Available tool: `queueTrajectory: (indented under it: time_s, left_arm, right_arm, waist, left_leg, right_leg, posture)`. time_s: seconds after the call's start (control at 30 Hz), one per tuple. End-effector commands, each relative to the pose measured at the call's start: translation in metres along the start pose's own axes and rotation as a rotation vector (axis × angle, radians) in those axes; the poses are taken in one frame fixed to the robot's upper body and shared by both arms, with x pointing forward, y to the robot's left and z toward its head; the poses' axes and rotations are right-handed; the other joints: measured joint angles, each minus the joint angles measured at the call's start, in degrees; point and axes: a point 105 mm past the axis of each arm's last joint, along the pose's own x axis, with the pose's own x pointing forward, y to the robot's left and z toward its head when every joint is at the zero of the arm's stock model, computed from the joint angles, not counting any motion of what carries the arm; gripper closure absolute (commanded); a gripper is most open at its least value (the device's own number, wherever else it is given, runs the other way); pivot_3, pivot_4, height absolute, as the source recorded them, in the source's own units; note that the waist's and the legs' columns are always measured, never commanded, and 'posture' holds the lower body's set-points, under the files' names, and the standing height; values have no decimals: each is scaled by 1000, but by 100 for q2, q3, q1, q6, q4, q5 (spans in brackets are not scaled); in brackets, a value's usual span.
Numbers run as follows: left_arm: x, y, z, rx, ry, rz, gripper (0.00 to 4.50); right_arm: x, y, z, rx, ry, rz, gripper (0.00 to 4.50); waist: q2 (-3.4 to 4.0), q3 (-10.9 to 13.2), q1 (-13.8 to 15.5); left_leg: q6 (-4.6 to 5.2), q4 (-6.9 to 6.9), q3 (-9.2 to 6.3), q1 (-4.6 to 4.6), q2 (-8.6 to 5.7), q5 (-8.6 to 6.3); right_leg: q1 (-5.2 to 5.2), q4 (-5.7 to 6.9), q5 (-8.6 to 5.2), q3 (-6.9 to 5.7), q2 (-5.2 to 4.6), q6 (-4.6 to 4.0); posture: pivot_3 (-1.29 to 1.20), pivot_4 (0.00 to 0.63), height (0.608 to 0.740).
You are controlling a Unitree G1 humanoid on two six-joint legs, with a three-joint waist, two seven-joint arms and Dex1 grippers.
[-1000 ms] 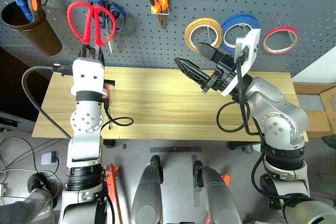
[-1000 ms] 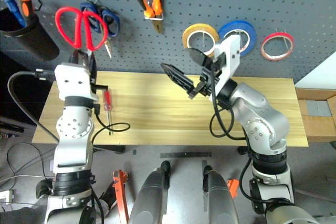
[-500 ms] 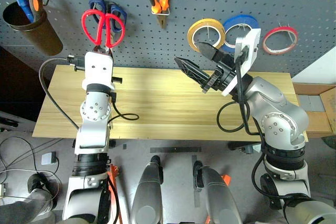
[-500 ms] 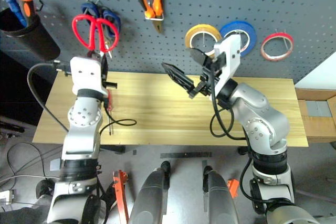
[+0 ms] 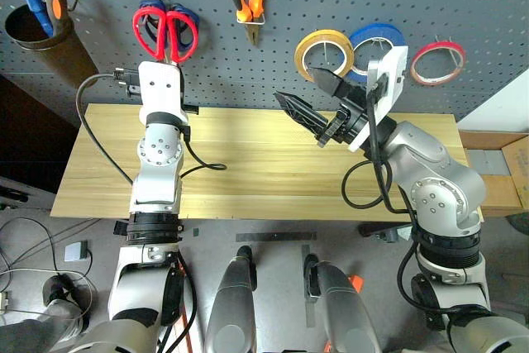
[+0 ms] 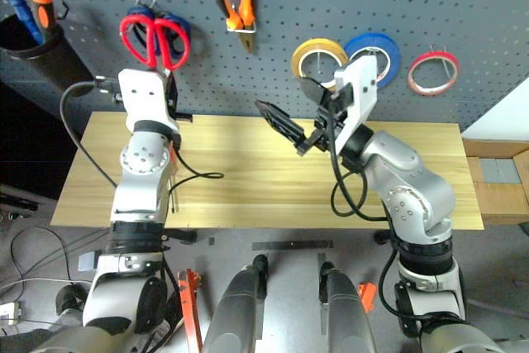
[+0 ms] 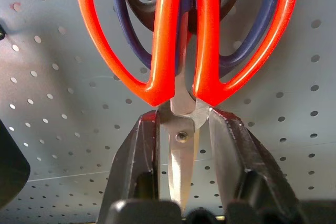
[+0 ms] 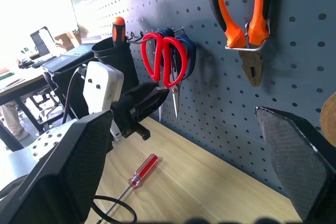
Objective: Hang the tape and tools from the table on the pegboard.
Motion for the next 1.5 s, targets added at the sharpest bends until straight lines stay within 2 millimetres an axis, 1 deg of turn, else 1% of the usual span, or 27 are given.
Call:
queueTrajectory:
  time_s: [0.03, 0.1, 0.2, 0.23, 0.33, 0.4, 0.47, 0.53, 0.57, 0.67, 0.7, 0.77, 0.83, 0.93, 0.97, 1.03, 1.07, 1.17, 1.23, 1.33, 1.5]
  left_arm:
    - [-11, 13, -20, -2, 83, 47, 1890]
    - [-13, 20, -23, -4, 101, 67, 1197]
    - [-15, 25, -28, -12, 126, 71, 144]
    - [-17, 26, -30, -18, 135, 64, 21]
    - [-22, 40, -37, -20, 174, 79, 21]
    - [-25, 56, -46, -4, 223, 129, 21]
    - [-30, 71, -60, -30, 305, 178, 21]
    - [-37, 76, -76, -81, 399, 177, 21]
    - [-39, 75, -81, -96, 427, 169, 21]
    - [-47, 58, -100, -156, 565, 25, 21]
    - [-49, 55, -104, -166, 593, 2, 21]
    - [-56, 52, -119, -179, 723, -28, 21]
    - [-55, 53, -123, -144, 745, -32, 21]
    - [-54, 49, -130, -157, 805, -36, 21]
    - [-54, 47, -132, -167, 820, -44, 21]
    - [-51, 43, -132, -151, 826, -61, 21]
    - [-50, 40, -133, -154, 833, -76, 21]
    - [-46, 36, -130, -159, 827, -96, 21]
    - [-41, 34, -127, -168, 810, -101, 21]
    - [-37, 29, -123, -180, 798, -129, 21]
    - [-30, 25, -125, -201, 827, -129, 21]
  right_arm:
    - [-7, 7, 10, -46, -38, 12, 0]
    - [-8, 8, 10, -48, -36, 12, 0]
    - [-8, 7, 10, -49, -35, 10, 0]
    - [-9, 7, 10, -49, -32, 8, 0]
    - [-12, 6, 7, -55, -13, 9, 0]
    - [-13, 6, 8, -52, -15, 7, 0]
    - [-13, 5, 7, -46, -14, 5, 0]
    - [-13, 6, 3, -39, -8, 6, 0]
    - [-13, 6, 2, -37, -5, 6, 0]
    - [-12, 9, -1, -23, -2, 11, 0]
    - [-11, 10, -2, -20, -2, 13, 0]
    - [-11, 11, -2, -15, -2, 15, 0]
    - [-10, 11, -3, -12, -1, 18, 0]
    - [-10, 15, -7, 1, 22, 42, 0]
    - [-10, 20, -11, 9, 52, 75, 0]
    - [-15, 37, -31, -8, 170, 169, 0]
    - [-18, 42, -44, -36, 242, 194, 0]
    - [-26, 48, -65, -88, 349, 222, 0]
    - [-28, 53, -76, -104, 385, 239, 0]
    - [-27, 56, -80, -103, 389, 243, 0]
    - [-26, 61, -85, -101, 402, 251, 0]
  waist:
    - [-1, -1, -18]
    - [-2, -1, -14]
    - [-3, -2, -12]
    - [-3, -2, -13]
    - [-4, -2, -13]
    - [-4, -2, -11]
    - [-4, -2, -12]
    - [-4, -2, -12]
    - [-4, -2, -11]
    - [-4, -2, -10]
    - [-4, -2, -2]
    - [-4, -2, 15]
    - [-4, -2, 13]
    - [-4, -2, 17]
    - [-4, -2, 19]
    - [-4, -2, 20]
    - [-4, -2, 17]
    - [-5, -2, 8]
    - [-5, -2, 6]
    - [-5, -2, 7]
    - [-6, -2, 7]
  left_leg:
    - [0, 0, 0, -1, 1, 0]
    - [0, 0, -6, -6, 4, 1]
    - [-8, 0, -12, -7, 5, 6]
    - [-8, 0, -11, -6, 4, 7]
    - [-7, 2, -8, -6, 1, 7]
    - [-7, 1, -8, -7, 2, 7]
    - [-7, 0, -9, -6, 4, 7]
    - [-7, 0, -9, -5, 5, 7]
    - [-7, 0, -9, -4, 5, 7]
    - [-7, 0, -9, -5, 4, 7]
    - [-7, 0, -9, -5, 4, 7]
    - [-7, 1, -11, -6, 4, 7]
    - [-7, 1, -12, -6, 3, 7]
    - [-6, 2, -13, -5, 3, 7]
    - [-7, 1, -14, -6, 4, 7]
    - [-6, 2, -14, -6, 3, 8]
    - [-6, 1, -13, -7, 2, 7]
    - [-6, 0, -11, -8, 2, 7]
    - [-6, 0, -11, -8, 2, 7]
    - [-6, 1, -13, -7, 3, 7]
    - [-6, 3, -13, -6, 2, 8]
  right_leg:
    - [-1, 0, 0, 0, 0, 0]
    - [-5, 0, 0, -8, 2, -1]
    - [-6, 5, 0, -12, 5, -1]
    - [-5, 5, 0, -11, 4, -1]
    - [-3, 4, 1, -7, 1, -1]
    - [-3, 2, 1, -8, 1, -1]
    - [-5, 3, 1, -9, 2, -2]
    - [-5, 4, 1, -9, 4, -2]
    - [-5, 4, 0, -8, 4, -2]
    - [-5, 5, 1, -8, 3, -2]
    - [-5, 5, 0, -8, 3, -2]
    - [-5, 5, 0, -11, 3, -2]
    - [-4, 6, 0, -11, 3, -1]
    - [-4, 6, 0, -10, 3, -2]
    - [-4, 6, 0, -12, 3, -2]
    - [-4, 6, 0, -12, 3, -2]
    - [-4, 4, 0, -11, 3, -2]
    - [-4, -2, 0, -8, 2, -3]
    - [-6, 1, -1, -9, 2, -3]
    - [-6, 6, -1, -10, 3, -3]
    - [-5, 7, 0, -10, 3, -3]
  posture:
    - [110, 371, 740]
    - [105, 366, 740]
    - [102, 376, 740]
    - [101, 376, 740]
    - [107, 376, 740]
    - [119, 383, 740]
    - [121, 387, 740]
    - [124, 389, 740]
    - [124, 389, 740]
    - [131, 395, 740]
    - [131, 395, 740]
    - [134, 395, 740]
    - [131, 395, 740]
    - [129, 394, 740]
    - [128, 397, 740]
    - [124, 399, 740]
    - [124, 399, 740]
    - [121, 402, 740]
    - [119, 401, 740]
    - [119, 401, 740]
    - [118, 400, 740]
